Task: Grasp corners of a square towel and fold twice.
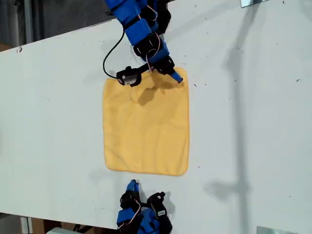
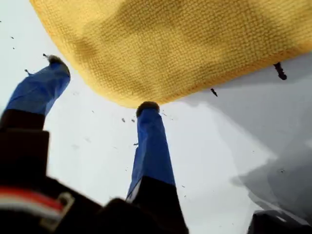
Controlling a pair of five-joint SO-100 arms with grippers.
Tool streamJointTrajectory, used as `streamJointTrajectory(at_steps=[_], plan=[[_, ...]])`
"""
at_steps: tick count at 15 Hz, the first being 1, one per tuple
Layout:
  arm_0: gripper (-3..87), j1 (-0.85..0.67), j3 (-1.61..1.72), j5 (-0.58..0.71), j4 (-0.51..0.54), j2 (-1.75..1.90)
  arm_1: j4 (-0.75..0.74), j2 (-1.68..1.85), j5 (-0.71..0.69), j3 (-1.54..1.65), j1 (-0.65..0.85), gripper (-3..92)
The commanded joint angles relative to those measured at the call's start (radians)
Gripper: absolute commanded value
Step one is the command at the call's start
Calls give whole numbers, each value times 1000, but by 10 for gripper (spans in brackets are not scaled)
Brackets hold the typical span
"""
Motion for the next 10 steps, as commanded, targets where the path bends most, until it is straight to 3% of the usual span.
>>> streamJointTrajectory(at_steps=[1, 4, 5, 6, 9, 10], plan=[[49, 20, 5, 3, -15, 5, -17, -187, 15, -124, -12, 324], [48, 21, 5, 5, -15, 5, 44, -449, 5, -337, -26, 307], [48, 23, 5, 8, -15, 5, 41, -451, 8, -341, -25, 188], [48, 28, 5, 9, -15, 5, 41, -439, 18, -339, -21, 0], [29, 87, -67, 11, -3, -6, 48, -410, 21, -337, -11, -1], [23, 138, -184, -5, 60, -66, 49, -407, 17, -337, -3, -1]])
